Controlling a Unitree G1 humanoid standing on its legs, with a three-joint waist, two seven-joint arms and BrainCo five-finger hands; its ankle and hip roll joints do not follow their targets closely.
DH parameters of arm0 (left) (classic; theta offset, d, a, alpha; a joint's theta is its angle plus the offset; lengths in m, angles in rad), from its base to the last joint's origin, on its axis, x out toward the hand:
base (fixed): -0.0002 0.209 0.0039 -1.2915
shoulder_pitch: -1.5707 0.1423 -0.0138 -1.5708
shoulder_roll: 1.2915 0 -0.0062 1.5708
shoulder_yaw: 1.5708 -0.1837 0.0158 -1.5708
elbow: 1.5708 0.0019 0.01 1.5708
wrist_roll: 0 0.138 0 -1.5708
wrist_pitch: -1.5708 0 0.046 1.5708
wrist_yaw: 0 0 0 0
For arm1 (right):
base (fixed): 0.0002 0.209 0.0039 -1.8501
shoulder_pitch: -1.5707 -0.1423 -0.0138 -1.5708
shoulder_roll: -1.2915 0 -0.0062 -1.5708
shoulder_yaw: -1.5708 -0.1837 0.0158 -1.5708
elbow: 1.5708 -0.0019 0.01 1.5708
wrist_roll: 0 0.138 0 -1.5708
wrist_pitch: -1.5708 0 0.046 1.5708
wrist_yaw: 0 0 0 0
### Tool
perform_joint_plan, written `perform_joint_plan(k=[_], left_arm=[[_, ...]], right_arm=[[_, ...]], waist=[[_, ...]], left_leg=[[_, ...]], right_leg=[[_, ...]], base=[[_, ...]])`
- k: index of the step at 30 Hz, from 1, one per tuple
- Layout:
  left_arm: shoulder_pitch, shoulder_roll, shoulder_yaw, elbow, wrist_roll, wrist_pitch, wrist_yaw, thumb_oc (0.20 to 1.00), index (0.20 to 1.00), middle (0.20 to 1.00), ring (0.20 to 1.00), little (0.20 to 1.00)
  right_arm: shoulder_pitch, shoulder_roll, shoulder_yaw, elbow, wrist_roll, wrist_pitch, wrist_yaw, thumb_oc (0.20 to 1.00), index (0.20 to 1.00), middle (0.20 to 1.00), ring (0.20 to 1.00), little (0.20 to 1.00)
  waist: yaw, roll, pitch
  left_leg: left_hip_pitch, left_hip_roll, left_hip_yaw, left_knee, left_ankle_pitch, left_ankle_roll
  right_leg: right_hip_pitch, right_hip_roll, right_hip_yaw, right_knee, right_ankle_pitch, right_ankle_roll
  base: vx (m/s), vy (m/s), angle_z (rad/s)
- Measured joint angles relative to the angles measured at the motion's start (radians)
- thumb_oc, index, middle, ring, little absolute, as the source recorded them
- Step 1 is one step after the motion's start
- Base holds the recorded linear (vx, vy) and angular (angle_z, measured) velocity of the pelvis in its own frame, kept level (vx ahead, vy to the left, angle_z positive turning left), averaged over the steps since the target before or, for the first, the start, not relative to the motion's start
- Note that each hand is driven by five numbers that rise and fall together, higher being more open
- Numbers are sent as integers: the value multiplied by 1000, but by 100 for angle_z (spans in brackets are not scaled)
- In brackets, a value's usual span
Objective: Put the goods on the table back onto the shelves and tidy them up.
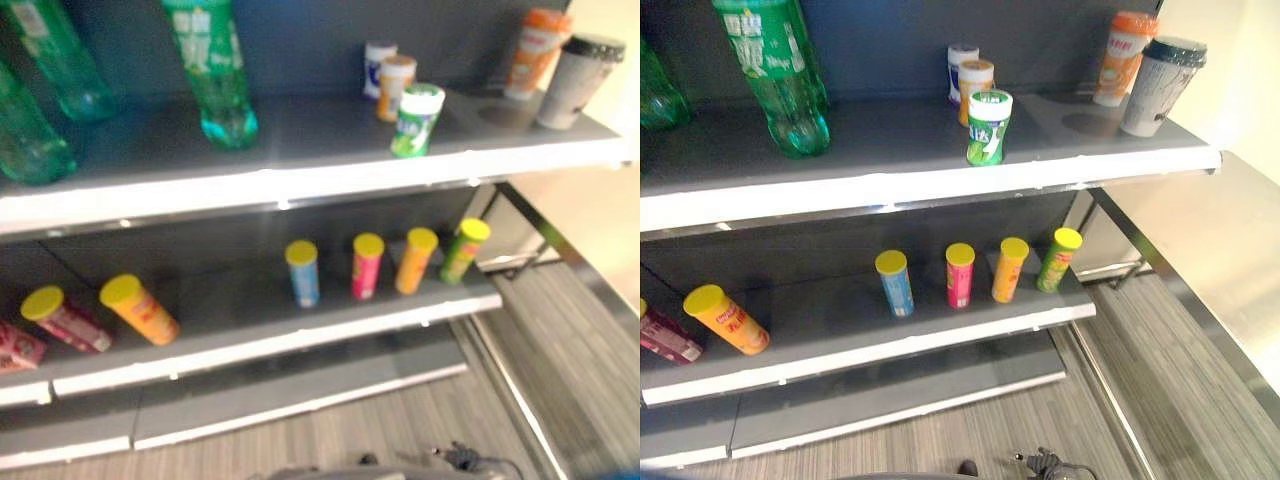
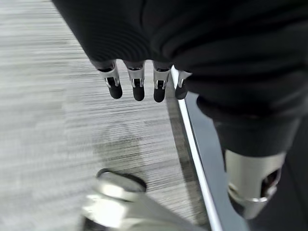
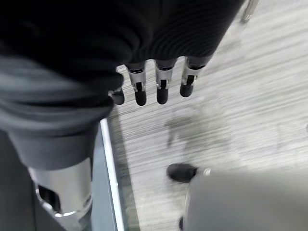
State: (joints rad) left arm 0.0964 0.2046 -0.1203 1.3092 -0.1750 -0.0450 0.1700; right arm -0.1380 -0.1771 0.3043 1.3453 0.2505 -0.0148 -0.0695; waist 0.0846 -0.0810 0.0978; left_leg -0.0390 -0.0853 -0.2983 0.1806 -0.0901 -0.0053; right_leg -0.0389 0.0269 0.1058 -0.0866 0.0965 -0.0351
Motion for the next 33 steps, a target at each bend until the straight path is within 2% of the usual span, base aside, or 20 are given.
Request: perform_joint_plan(k=[4, 5, 7, 8, 9, 10, 11, 13, 14, 15, 16, 17, 19, 20, 21, 23, 24, 27, 29, 33], left_arm=[[-2, -9, -41, 9, 10, -3, -18, 1000, 1000, 1000, 1000, 1000], [-16, 0, -73, 7, 45, -12, -23, 1000, 1000, 1000, 1000, 1000], [-30, 25, -70, 9, 50, -28, -24, 1000, 1000, 1000, 1000, 1000], [-30, 40, -87, 8, 56, -35, -27, 1000, 1000, 1000, 1000, 1000], [-57, 30, -92, 10, 69, -39, -26, 1000, 1000, 1000, 1000, 1000], [-71, 35, -67, 17, 69, -39, -29, 1000, 1000, 1000, 1000, 1000], [-74, 32, -5, 26, 66, -43, -39, 1000, 1000, 1000, 1000, 1000], [-34, 29, 63, 37, 44, -43, -45, 1000, 1000, 1000, 1000, 1000], [-20, 27, 79, 51, 36, -33, -45, 1000, 1000, 1000, 1000, 1000], [6, 26, 79, 52, 36, -26, -45, 1000, 1000, 1000, 1000, 1000], [-2, 35, 89, 55, 35, -17, -43, 1000, 1000, 1000, 1000, 1000], [-14, 27, 80, 32, 34, -27, -48, 1000, 1000, 1000, 1000, 1000], [-20, 32, 74, 3, 22, -25, -53, 1000, 1000, 1000, 1000, 1000], [-20, 32, 73, 3, 17, -33, -56, 1000, 1000, 1000, 1000, 1000], [-34, 50, 70, 3, 16, -42, -59, 1000, 1000, 1000, 1000, 1000], [-55, 70, 71, 6, 17, -49, -55, 1000, 1000, 1000, 1000, 1000], [-65, 54, 78, 8, 28, -54, -54, 1000, 1000, 1000, 1000, 1000], [-70, 7, 39, 6, 42, -56, -57, 1000, 1000, 1000, 1000, 1000], [-78, -8, -3, 14, 44, -45, -52, 1000, 1000, 1000, 1000, 1000], [-88, -12, -20, 10, 46, -43, -55, 1000, 1000, 1000, 1000, 1000]], right_arm=[[-4, -53, 11, -42, -53, 3, 7, 1000, 1000, 1000, 1000, 1000], [-26, -52, 8, -38, -79, 1, 11, 1000, 1000, 1000, 1000, 1000], [-27, -31, -1, -32, -82, 2, 6, 1000, 1000, 1000, 1000, 1000], [-23, -24, 1, -25, -87, 6, 8, 1000, 1000, 1000, 1000, 1000], [-37, -23, -1, -25, -111, 5, 7, 1000, 1000, 1000, 1000, 1000], [-46, -20, 1, -27, -123, 6, 6, 1000, 1000, 1000, 1000, 1000], [-49, -17, -11, -25, -120, 3, 0, 1000, 1000, 1000, 1000, 1000], [-36, -29, -8, 17, -125, 5, 7, 1000, 1000, 1000, 1000, 1000], [-29, -36, -9, 27, -133, 6, 14, 1000, 1000, 1000, 1000, 1000], [-3, -46, -11, 7, -144, 2, 16, 1000, 1000, 1000, 1000, 1000], [-10, -40, -36, 46, -144, -2, 18, 1000, 1000, 1000, 1000, 1000], [3, -30, -97, 73, -145, 10, 19, 1000, 1000, 1000, 1000, 1000], [31, -29, -145, 72, -150, 8, 31, 1000, 1000, 1000, 1000, 1000], [46, -26, -142, 61, -151, 8, 34, 1000, 1000, 1000, 1000, 1000], [59, -13, -100, 47, -155, 8, 43, 1000, 1000, 1000, 1000, 1000], [78, 1, -37, 32, -168, 11, 44, 1000, 1000, 1000, 1000, 1000], [83, -2, -44, 21, -174, 0, 46, 1000, 1000, 1000, 1000, 1000], [111, -39, -1, -17, -173, 11, 40, 1000, 1000, 1000, 1000, 1000], [115, -87, -22, -4, -165, 5, 34, 1000, 1000, 1000, 1000, 1000], [93, -123, -136, 16, -85, -1, 19, 1000, 1000, 1000, 1000, 1000]], waist=[[-29, 27, 25], [-55, 13, 46], [-76, -38, 75], [-79, -45, 75], [-53, -22, 85], [-49, -11, 97], [-48, 11, 110], [-9, 26, 112], [32, 35, 105], [47, 53, 68], [39, 45, 70], [74, 32, 47], [58, 31, 33], [68, 25, 17], [57, 1, -8], [63, -41, -39], [38, -47, -57], [33, 0, -82], [-5, 42, -88], [6, 69, -68]], left_leg=[[2, -24, -134, 2, -47, 7], [-18, -30, -65, -30, -28, 33], [-53, -54, 36, -12, 14, 39], [-75, -56, 70, -7, 4, 67], [-141, 4, 177, -8, 14, 72], [-165, 33, 208, -2, 24, 76], [-171, 76, 273, -12, 32, 77], [-103, 123, 404, -62, 35, 78], [-53, 140, 468, -99, 40, 77], [-63, 164, 513, -126, 40, 69], [-55, 171, 568, -124, 59, 68], [-53, 173, 643, -138, 61, 64], [-35, 174, 685, -112, 63, 51], [-28, 176, 694, -110, 61, 47], [-21, 191, 690, -110, 74, 23], [-15, 229, 704, -126, 106, -26], [-29, 279, 675, -129, 129, -85], [-73, 420, 660, -109, 171, -116], [-102, 460, 608, -106, 247, -155], [-135, 474, 480, -78, 325, -201]], right_leg=[[-52, 5, 101, 11, 39, 40], [-119, -9, 144, 28, 50, 104], [-172, -54, 125, 38, 94, 121], [-206, -59, 117, 33, 57, 137], [-295, -55, -24, 67, 9, 200], [-326, -59, -103, 103, 5, 198], [-334, -92, -263, 212, -35, 160], [-282, -167, -385, 395, -117, 90], [-254, -205, -430, 454, -140, 86], [-186, -251, -407, 413, -133, 145], [-150, -304, -442, 421, -145, 151], [-117, -398, -502, 420, -138, 163], [-9, -480, -518, 330, -76, 260], [6, -486, -494, 289, -46, 259], [54, -456, -480, 170, 91, 237], [64, -406, -529, 66, 42, 275], [73, -338, -531, -4, -1, 271], [30, -205, -498, -6, -25, 194], [14, -139, -505, -6, -50, 149], [-23, -120, -447, -11, -39, 105]], base=[[-399, 151, -93], [-348, 76, -126], [-480, 21, -116], [-626, -40, -162], [-321, -23, -183], [-601, -35, -197], [-372, -18, -165], [-230, -11, -193], [-81, -142, -237], [-29, -241, -190], [-50, -524, -172], [17, -517, -112], [-35, -414, -124], [-92, -470, -122], [-80, -340, -110], [-162, -647, -116], [-171, -728, -87], [-103, -362, -50], [-175, -285, -4], [-47, -119, -28]])
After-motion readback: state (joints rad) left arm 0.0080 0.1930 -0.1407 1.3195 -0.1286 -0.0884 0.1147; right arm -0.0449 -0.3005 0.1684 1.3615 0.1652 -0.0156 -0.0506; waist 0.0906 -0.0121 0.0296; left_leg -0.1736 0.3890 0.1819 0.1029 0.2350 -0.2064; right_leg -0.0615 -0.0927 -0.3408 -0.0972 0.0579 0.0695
